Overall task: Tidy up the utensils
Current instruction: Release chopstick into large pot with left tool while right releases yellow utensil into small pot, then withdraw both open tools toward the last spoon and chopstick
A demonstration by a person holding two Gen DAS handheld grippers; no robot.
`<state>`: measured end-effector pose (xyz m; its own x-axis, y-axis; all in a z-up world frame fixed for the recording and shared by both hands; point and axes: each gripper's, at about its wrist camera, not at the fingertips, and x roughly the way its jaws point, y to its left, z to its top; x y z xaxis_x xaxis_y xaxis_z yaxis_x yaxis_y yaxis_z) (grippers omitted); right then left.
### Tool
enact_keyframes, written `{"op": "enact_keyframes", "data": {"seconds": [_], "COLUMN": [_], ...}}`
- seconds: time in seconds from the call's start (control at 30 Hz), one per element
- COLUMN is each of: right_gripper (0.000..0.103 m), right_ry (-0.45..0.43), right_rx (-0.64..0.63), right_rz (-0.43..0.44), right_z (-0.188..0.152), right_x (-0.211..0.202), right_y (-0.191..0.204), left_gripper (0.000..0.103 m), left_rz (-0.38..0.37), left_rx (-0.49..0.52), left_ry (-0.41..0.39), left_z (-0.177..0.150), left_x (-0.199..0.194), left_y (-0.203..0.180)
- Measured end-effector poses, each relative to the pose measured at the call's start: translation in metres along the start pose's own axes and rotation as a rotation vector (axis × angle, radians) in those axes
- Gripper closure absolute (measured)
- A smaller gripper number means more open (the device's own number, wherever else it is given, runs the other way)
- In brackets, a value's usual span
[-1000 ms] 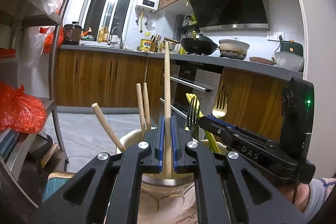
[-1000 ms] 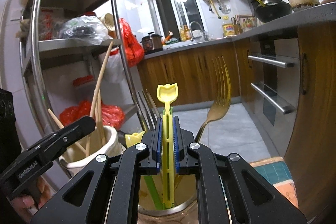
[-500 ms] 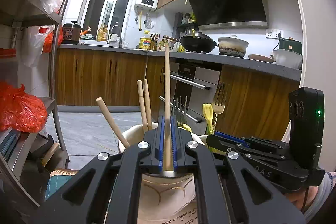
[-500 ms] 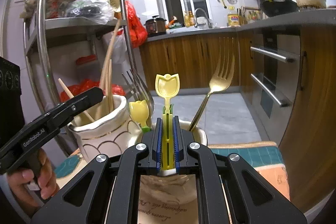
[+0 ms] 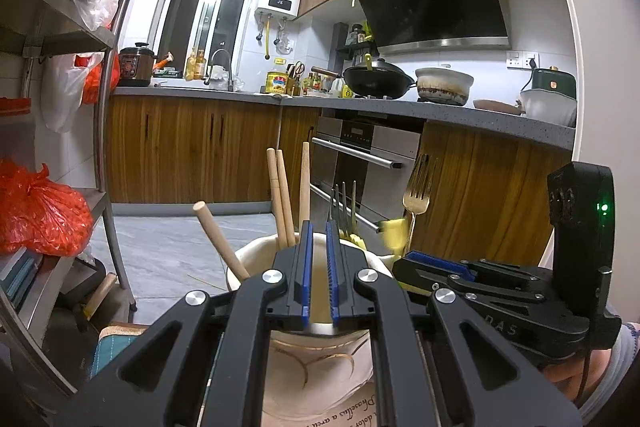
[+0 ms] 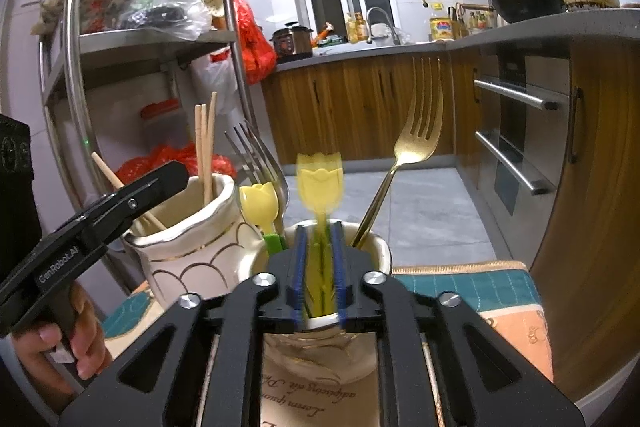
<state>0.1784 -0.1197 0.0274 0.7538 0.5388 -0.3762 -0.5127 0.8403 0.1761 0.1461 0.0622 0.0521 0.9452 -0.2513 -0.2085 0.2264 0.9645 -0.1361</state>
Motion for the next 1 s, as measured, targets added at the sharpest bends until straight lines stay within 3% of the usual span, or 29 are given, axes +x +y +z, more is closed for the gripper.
{"op": "enact_keyframes", "data": {"seconds": [0.33, 0.5, 0.57, 0.67, 0.77, 0.93, 1.0], "right_gripper": [0.075, 0.056, 0.044, 0.024, 0.013, 0.005, 0.005], "right_ry": [-0.046, -0.072, -0.075, -0.091, -0.113, -0.132, -0.135], "right_rx": [0.008, 0.026, 0.031, 0.034, 0.032, 0.044, 0.053], "right_rz": [-0.016, -0.023, -0.024, -0.026, -0.018, -0.016, -0.032], "right_z": [0.011, 0.016, 0.017, 0.018, 0.019, 0.015, 0.013], "right_x": [-0.023, -0.04, -0.045, -0.054, -0.065, -0.086, -0.094], "right_y": [-0.004, -0.007, -0.007, -0.008, -0.01, -0.02, -0.025], "left_gripper": [0.096, 0.093, 0.064, 0.043, 0.023, 0.007, 0.006], "left_rz": [0.013, 0.023, 0.037, 0.051, 0.061, 0.095, 0.114], "left_rx": [0.019, 0.039, 0.044, 0.034, 0.002, -0.019, -0.02], "left_ry": [0.007, 0.005, 0.002, -0.01, -0.014, -0.001, 0.003], "left_z": [0.005, 0.006, 0.007, 0.008, 0.006, 0.003, 0.001], "left_x": [-0.007, -0.017, -0.022, -0.03, -0.042, -0.055, -0.06], "left_y": [-0.001, -0.008, -0.01, -0.012, -0.012, -0.009, -0.009]}}
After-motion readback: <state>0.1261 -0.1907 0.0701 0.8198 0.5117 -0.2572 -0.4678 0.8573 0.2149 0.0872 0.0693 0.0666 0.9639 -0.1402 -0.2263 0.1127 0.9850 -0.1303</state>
